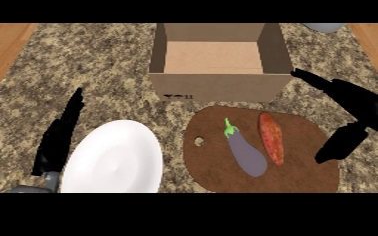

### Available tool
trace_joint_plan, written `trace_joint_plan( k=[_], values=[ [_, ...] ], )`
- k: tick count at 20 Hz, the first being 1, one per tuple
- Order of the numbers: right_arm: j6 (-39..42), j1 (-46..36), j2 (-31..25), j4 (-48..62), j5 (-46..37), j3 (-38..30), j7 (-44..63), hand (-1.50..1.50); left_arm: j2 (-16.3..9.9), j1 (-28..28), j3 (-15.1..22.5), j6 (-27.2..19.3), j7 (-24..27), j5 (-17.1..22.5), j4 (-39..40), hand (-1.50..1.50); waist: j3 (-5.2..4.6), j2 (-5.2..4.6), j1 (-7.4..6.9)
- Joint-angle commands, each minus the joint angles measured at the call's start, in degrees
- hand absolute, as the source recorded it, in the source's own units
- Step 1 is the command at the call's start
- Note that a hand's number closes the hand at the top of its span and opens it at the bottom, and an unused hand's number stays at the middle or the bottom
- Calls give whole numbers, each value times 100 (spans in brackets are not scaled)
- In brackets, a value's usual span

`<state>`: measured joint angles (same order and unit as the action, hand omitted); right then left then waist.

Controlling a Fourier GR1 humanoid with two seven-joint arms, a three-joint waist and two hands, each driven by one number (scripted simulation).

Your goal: Pick the sweet potato from the cutting board and place it in the cardboard box

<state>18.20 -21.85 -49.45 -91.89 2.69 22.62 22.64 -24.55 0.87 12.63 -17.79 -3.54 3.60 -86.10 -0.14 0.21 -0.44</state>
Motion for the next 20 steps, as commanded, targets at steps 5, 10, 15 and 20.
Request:
trace_joint_plan(
  k=[5, 10, 15, 20],
  values=[
    [216, 368, 584, -967, -492, 235, 1523, -150, 187, -153, -17, -6, -384, -249, -515, 0, 13, -4, 56],
    [383, 536, 1050, -683, -1129, -39, 1378, -150, 211, 169, -436, 341, -246, -326, 96, 0, 14, -19, 50],
    [661, 251, 1559, -329, -1447, 102, 1869, -150, 300, -256, -471, 390, -14, -393, -213, 0, 13, -18, 6],
    [714, 1128, 1432, -482, -1876, -241, 1029, -150, 615, -380, -426, 329, -22, -671, -365, 0, 15, -14, 44]
  ],
)
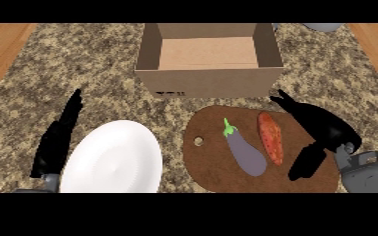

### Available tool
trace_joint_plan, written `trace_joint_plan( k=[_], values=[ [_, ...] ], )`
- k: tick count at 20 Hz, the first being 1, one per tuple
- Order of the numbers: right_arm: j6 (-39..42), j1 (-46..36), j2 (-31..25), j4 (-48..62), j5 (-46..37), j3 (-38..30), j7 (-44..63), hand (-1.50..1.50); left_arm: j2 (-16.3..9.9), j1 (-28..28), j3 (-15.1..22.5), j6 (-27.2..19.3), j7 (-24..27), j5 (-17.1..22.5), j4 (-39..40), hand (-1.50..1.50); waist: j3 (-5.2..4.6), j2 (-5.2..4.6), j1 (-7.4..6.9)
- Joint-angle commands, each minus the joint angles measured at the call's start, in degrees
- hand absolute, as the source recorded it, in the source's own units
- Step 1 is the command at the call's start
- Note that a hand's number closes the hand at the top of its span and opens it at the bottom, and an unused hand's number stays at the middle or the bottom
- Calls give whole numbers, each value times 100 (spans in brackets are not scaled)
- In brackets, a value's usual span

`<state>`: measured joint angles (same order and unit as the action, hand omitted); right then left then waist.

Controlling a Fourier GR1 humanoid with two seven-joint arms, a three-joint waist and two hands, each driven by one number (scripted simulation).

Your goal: Pick the sweet potato from the cutting board and place it in the cardboard box

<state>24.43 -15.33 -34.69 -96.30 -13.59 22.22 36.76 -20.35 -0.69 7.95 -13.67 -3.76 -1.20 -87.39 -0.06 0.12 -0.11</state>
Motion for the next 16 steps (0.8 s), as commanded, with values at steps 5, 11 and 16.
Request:
trace_joint_plan(
  k=[5, 11, 16],
  values=[
    [481, 380, 606, -270, -604, -387, 67, -150, 261, -103, -177, 223, -143, -367, -305, 0, 6, -5, 9],
    [536, 303, 860, 360, -1052, -780, -676, -150, 158, -57, -714, 692, 87, -190, 44, 0, 7, -10, -3],
    [447, 538, 1121, 441, -1584, -835, -955, -150, 413, -297, -602, 717, -198, -442, -472, 0, 8, -10, -11]
  ],
)
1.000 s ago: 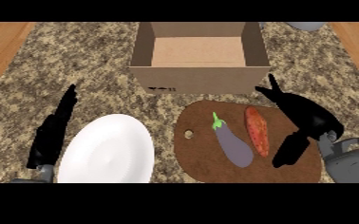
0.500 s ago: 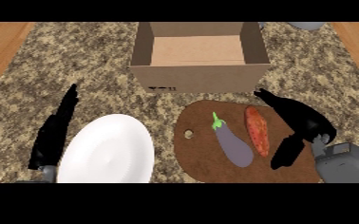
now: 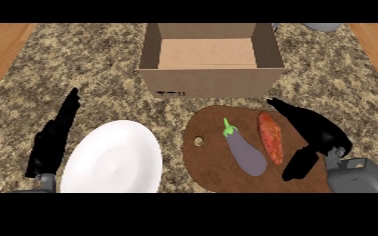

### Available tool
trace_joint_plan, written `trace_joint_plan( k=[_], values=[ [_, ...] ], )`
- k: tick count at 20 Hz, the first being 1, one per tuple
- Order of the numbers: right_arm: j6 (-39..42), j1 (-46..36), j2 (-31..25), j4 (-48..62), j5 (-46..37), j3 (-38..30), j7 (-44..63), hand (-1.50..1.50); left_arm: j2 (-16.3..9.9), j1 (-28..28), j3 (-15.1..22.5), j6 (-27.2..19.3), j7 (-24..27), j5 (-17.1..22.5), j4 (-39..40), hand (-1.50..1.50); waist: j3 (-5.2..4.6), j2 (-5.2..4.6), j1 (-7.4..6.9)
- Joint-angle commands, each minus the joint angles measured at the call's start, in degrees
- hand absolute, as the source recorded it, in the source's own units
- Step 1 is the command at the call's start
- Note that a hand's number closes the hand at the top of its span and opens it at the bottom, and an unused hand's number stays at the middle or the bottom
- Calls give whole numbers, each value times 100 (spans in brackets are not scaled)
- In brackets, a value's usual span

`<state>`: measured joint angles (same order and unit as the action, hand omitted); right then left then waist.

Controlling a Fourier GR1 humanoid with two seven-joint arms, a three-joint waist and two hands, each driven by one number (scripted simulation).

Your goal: Pick the sweet potato from the cutting board and place it in the cardboard box

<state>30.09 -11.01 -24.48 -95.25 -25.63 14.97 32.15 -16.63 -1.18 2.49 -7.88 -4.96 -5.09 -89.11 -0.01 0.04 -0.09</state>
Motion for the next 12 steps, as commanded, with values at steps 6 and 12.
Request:
trace_joint_plan(
  k=[6, 12],
  values=[
    [23, -172, 620, 687, -742, -69, -332, -150, 254, 236, -158, 183, -201, -275, 42, 0, 1, -6, -4],
    [65, 161, 603, 720, -1118, -77, -760, -150, 75, 216, -587, 575, -208, -69, -93, 0, 1, -2, -3]
  ],
)
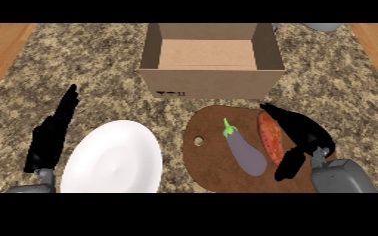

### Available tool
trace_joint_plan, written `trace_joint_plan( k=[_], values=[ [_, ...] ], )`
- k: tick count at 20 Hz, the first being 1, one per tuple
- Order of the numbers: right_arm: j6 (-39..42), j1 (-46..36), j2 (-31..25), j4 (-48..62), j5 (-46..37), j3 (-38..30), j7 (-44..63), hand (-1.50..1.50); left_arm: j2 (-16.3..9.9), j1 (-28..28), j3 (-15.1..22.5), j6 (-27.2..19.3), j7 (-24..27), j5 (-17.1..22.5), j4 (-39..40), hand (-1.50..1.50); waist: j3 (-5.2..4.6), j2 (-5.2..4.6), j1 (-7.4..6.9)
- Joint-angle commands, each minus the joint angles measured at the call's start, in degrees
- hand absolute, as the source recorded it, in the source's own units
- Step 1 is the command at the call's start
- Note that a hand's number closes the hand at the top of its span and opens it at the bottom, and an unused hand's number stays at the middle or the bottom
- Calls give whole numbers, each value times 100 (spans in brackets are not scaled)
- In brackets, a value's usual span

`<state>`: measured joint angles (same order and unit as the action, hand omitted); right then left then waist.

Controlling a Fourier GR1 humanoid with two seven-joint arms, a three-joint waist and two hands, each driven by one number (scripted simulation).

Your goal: Pick the sweet potato from the cutting board and place it in the cardboard box

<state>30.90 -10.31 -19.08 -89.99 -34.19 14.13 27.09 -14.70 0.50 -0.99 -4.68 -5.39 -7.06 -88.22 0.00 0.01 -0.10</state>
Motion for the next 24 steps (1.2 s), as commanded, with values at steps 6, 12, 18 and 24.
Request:
trace_joint_plan(
  k=[6, 12, 18, 24],
  values=[
    [345, -12, 183, 20, -59, -339, -251, 150, -133, -190, -329, 465, -264, 128, -418, 0, 1, 5, -11],
    [-1086, 64, -23, 293, -1295, -29, -1016, 150, 256, -98, -51, 46, 95, -323, -20, 0, 1, 2, 3],
    [-1046, -1439, -843, 1594, -1262, -303, -2764, 150, 295, 213, 28, 216, 94, -230, 65, 0, 23, -150, -417],
    [-1064, -2262, -1817, 2076, -1103, -527, -4611, 150, 391, 258, 253, 237, 207, -339, 49, 0, 47, -315, -772]
  ],
)
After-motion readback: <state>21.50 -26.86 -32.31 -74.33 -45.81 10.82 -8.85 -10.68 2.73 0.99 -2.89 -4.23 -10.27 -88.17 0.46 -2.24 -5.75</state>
